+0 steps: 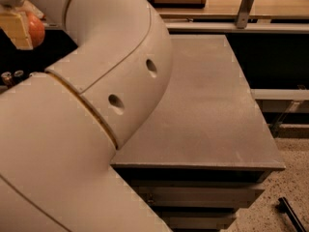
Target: Pick apple
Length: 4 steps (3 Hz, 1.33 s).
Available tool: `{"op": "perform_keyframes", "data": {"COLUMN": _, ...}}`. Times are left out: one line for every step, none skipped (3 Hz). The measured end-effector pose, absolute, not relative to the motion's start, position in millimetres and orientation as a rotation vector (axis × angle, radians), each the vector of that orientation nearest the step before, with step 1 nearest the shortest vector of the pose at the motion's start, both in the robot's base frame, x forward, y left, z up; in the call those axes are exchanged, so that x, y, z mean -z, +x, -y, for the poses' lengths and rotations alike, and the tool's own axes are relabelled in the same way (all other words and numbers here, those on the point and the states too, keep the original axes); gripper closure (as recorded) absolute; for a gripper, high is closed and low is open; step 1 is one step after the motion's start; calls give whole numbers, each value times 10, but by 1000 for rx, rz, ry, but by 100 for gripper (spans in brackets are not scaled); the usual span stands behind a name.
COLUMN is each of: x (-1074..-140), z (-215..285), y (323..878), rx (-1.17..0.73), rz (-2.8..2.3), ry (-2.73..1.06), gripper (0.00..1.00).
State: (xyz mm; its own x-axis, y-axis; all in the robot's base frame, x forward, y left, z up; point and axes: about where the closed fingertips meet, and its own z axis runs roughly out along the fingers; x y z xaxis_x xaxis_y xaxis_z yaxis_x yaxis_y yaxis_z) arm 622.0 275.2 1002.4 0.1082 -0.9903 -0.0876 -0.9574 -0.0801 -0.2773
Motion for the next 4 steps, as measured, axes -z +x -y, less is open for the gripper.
{"op": "perform_keyframes", "data": {"x": -10329, "z": -2767, "y": 6258, "rx": 224, "rz": -1901, "ry": -2055, "gripper": 100}}
{"op": "perform_keyframes", "data": {"x": -10451, "z": -2680, "y": 6318, "rx": 225, "rz": -1912, "ry": -2006, "gripper": 100}}
{"op": "perform_keyframes", "data": {"x": -10552, "z": -2319, "y": 6401, "rx": 204, "rz": -2004, "ry": -1894, "gripper": 100}}
{"op": "perform_keyframes", "data": {"x": -10685, "z": -1837, "y": 6415, "rx": 184, "rz": -2117, "ry": -1749, "gripper": 100}}
